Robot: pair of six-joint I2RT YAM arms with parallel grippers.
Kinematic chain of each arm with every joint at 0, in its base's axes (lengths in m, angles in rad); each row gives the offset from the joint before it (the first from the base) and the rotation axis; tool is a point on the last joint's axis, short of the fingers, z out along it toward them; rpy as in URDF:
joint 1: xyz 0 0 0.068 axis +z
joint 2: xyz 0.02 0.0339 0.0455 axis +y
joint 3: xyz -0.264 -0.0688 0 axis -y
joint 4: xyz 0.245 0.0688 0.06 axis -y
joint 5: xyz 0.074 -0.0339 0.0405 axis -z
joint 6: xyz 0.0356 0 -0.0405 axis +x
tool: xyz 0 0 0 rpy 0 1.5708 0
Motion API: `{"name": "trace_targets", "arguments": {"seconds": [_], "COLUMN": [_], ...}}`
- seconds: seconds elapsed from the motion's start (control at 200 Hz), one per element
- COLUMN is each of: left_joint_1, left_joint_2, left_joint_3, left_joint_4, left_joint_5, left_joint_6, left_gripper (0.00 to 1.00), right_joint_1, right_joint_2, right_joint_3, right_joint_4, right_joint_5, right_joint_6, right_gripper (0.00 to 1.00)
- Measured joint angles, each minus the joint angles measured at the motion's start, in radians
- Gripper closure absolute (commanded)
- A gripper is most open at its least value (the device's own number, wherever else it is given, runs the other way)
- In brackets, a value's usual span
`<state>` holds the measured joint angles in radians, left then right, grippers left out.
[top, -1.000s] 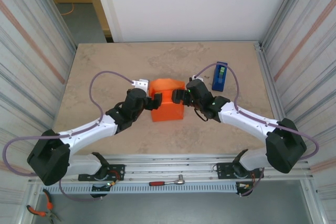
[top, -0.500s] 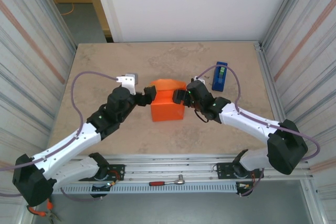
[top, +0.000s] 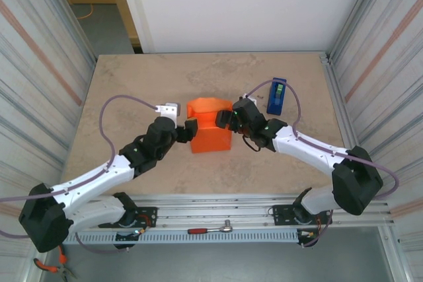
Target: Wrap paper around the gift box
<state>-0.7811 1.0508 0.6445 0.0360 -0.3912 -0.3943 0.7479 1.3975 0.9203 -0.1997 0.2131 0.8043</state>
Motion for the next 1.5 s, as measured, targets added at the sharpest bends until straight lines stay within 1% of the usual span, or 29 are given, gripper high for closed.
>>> {"name": "trace_targets", "arguments": {"seconds": [0.09, 0.431, 0.486, 0.566, 0.681, 0.737, 0.762, 0.792, 0.827, 0.852, 0.872, 0.912, 0.937, 1.007, 1.027, 1.132, 1.157, 1.193, 1.213, 1.233, 1.248, 1.278, 1.308, 1.333, 1.343, 1.453, 1.463, 1.488, 1.498], "left_joint_1": [0.000, 0.016, 0.020, 0.024, 0.033, 0.036, 0.036, 0.037, 0.040, 0.040, 0.041, 0.041, 0.042, 0.045, 0.047, 0.054, 0.055, 0.056, 0.056, 0.056, 0.056, 0.056, 0.056, 0.058, 0.059, 0.069, 0.069, 0.069, 0.069], "left_joint_2": [0.023, 0.112, 0.121, 0.132, 0.145, 0.151, 0.154, 0.156, 0.160, 0.162, 0.163, 0.164, 0.164, 0.165, 0.165, 0.175, 0.178, 0.182, 0.183, 0.184, 0.184, 0.185, 0.187, 0.188, 0.188, 0.198, 0.199, 0.201, 0.202], "left_joint_3": [0.000, 0.012, 0.022, 0.032, 0.045, 0.049, 0.050, 0.051, 0.054, 0.056, 0.058, 0.060, 0.061, 0.068, 0.071, 0.084, 0.086, 0.089, 0.090, 0.092, 0.093, 0.097, 0.102, 0.107, 0.109, 0.130, 0.132, 0.134, 0.135], "left_joint_4": [0.014, 0.071, 0.074, 0.091, 0.105, 0.114, 0.118, 0.121, 0.126, 0.126, 0.126, 0.126, 0.127, 0.126, 0.126, 0.126, 0.125, 0.125, 0.125, 0.124, 0.124, 0.125, 0.124, 0.124, 0.124, 0.112, 0.110, 0.108, 0.106], "left_joint_5": [-0.003, 0.010, 0.016, 0.021, 0.034, 0.041, 0.044, 0.050, 0.055, 0.058, 0.058, 0.060, 0.060, 0.066, 0.071, 0.095, 0.098, 0.104, 0.104, 0.104, 0.103, 0.103, 0.103, 0.103, 0.105, 0.115, 0.115, 0.119, 0.120], "left_joint_6": [0.006, 0.005, 0.005, 0.007, 0.010, 0.013, 0.017, 0.015, 0.015, 0.018, 0.023, 0.024, 0.021, 0.024, 0.028, 0.034, 0.036, 0.038, 0.043, 0.039, 0.039, 0.036, 0.037, 0.037, 0.037, 0.046, 0.047, 0.047, 0.048], "left_gripper": [0.29, 0.39, 0.42, 0.52, 0.77, 0.84, 0.84, 0.79, 0.72, 0.62, 0.58, 0.55, 0.59, 0.93, 1.00, 1.00, 0.88, 0.61, 0.55, 0.53, 0.53, 0.63, 0.84, 0.97, 1.00, 1.00, 0.97, 0.84, 0.82], "right_joint_1": [0.000, 0.006, 0.011, 0.014, 0.017, 0.017, 0.017, 0.017, 0.017, 0.017, 0.018, 0.018, 0.018, 0.018, 0.018, 0.018, 0.018, 0.018, 0.018, 0.019, 0.019, 0.019, 0.019, 0.019, 0.020, 0.021, 0.021, 0.021, 0.021], "right_joint_2": [0.004, -0.026, -0.035, -0.043, -0.047, -0.048, -0.048, -0.048, -0.048, -0.048, -0.048, -0.048, -0.048, -0.048, -0.048, -0.048, -0.048, -0.048, -0.048, -0.048, -0.048, -0.048, -0.048, -0.048, -0.048, -0.048, -0.048, -0.048, -0.048], "right_joint_3": [0.003, -0.031, -0.039, -0.047, -0.050, -0.051, -0.051, -0.051, -0.051, -0.051, -0.051, -0.051, -0.051, -0.051, -0.051, -0.051, -0.051, -0.051, -0.051, -0.051, -0.051, -0.051, -0.051, -0.051, -0.051, -0.053, -0.054, -0.055, -0.055], "right_joint_4": [0.000, 0.005, 0.004, 0.004, 0.002, 0.002, 0.002, 0.002, 0.002, 0.002, 0.002, 0.002, 0.002, 0.002, 0.002, 0.002, 0.002, 0.002, 0.002, 0.002, 0.002, 0.002, 0.002, 0.002, 0.002, 0.006, 0.006, 0.007, 0.008], "right_joint_5": [0.000, -0.008, -0.008, -0.008, -0.008, -0.008, -0.008, -0.008, -0.008, -0.008, -0.008, -0.008, -0.008, -0.008, -0.009, -0.008, -0.008, -0.008, -0.009, -0.009, -0.008, -0.009, -0.009, -0.008, -0.008, -0.008, -0.007, -0.007, -0.007], "right_joint_6": [0.008, 0.043, 0.050, 0.053, 0.053, 0.053, 0.053, 0.053, 0.053, 0.053, 0.053, 0.054, 0.054, 0.056, 0.056, 0.056, 0.057, 0.057, 0.057, 0.057, 0.057, 0.057, 0.058, 0.059, 0.060, 0.065, 0.067, 0.070, 0.072], "right_gripper": [0.02, 0.02, 0.02, 0.02, 0.02, 0.02, 0.02, 0.02, 0.02, 0.02, 0.02, 0.02, 0.02, 0.02, 0.02, 0.02, 0.02, 0.02, 0.02, 0.02, 0.02, 0.02, 0.02, 0.02, 0.02, 0.02, 0.02, 0.02, 0.02]}}
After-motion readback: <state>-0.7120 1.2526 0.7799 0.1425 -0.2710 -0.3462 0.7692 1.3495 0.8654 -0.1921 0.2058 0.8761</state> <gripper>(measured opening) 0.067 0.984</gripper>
